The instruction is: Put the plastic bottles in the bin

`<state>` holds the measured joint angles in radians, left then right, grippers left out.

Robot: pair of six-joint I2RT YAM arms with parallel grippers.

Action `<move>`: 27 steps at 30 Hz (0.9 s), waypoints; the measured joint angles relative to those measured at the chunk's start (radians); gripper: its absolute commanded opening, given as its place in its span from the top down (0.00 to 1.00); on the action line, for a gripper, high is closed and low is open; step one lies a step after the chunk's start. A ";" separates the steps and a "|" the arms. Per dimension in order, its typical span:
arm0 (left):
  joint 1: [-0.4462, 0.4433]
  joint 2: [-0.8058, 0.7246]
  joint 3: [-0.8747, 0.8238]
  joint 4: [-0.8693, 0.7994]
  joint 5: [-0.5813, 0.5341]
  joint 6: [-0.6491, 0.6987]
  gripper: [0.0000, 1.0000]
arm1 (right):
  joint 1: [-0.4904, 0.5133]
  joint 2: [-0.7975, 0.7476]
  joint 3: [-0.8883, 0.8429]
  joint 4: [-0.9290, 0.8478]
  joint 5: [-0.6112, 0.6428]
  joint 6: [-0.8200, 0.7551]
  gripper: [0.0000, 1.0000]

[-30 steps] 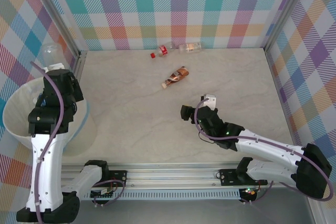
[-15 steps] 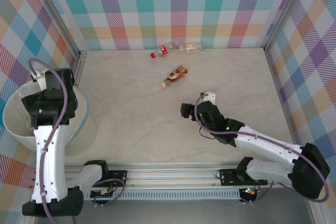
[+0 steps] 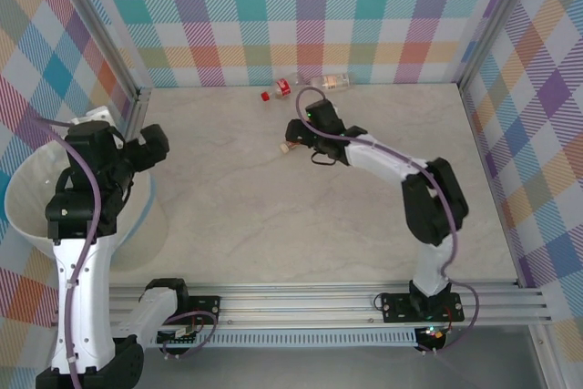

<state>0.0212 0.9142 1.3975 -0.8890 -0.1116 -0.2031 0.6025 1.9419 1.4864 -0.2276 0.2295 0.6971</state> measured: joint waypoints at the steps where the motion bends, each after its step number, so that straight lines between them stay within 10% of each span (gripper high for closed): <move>1: 0.000 -0.002 -0.020 0.030 0.066 -0.008 0.00 | 0.000 0.064 0.068 -0.022 0.014 0.016 0.00; 15: -0.001 0.010 -0.155 0.196 0.381 -0.063 0.00 | 0.014 0.550 0.699 -0.431 0.148 0.154 0.21; 27: -0.170 0.050 -0.246 0.301 0.398 -0.206 0.00 | 0.070 0.441 0.430 -0.303 0.192 0.078 0.66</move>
<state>-0.1490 0.9638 1.1519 -0.5877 0.2863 -0.4088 0.6727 2.3825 1.9167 -0.5304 0.4217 0.7750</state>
